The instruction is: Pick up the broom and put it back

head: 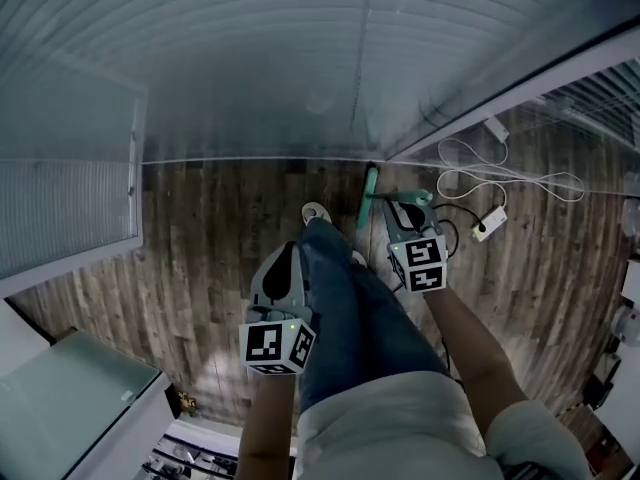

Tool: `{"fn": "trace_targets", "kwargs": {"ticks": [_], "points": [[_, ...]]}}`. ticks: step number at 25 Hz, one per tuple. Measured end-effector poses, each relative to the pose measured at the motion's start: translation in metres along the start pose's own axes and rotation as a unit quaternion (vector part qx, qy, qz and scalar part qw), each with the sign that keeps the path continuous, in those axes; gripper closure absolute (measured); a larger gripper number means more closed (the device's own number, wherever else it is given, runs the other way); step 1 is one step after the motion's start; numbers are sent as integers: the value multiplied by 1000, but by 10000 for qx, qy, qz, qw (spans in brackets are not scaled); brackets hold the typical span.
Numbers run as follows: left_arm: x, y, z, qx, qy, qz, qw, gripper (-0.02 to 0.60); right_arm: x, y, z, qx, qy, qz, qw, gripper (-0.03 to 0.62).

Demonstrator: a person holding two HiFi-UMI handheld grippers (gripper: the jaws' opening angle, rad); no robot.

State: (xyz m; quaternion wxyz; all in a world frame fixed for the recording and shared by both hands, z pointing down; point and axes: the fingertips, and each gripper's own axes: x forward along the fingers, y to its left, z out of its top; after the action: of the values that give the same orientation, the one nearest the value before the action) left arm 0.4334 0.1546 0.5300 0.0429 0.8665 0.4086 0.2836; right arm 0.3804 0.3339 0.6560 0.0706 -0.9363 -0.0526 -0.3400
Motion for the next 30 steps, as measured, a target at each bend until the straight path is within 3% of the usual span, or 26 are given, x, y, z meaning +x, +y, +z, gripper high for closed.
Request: {"fn": "trace_targets", "kwargs": {"ticks": [13,30], "points": [[57,19,-26,46,141,-214,9997,575,54,-30,-61,332,436,-359,9979,511],[80,31,-47,-93,338,-305,9989,574,102,-67,-62,841,364,-673,9935,510]]}}
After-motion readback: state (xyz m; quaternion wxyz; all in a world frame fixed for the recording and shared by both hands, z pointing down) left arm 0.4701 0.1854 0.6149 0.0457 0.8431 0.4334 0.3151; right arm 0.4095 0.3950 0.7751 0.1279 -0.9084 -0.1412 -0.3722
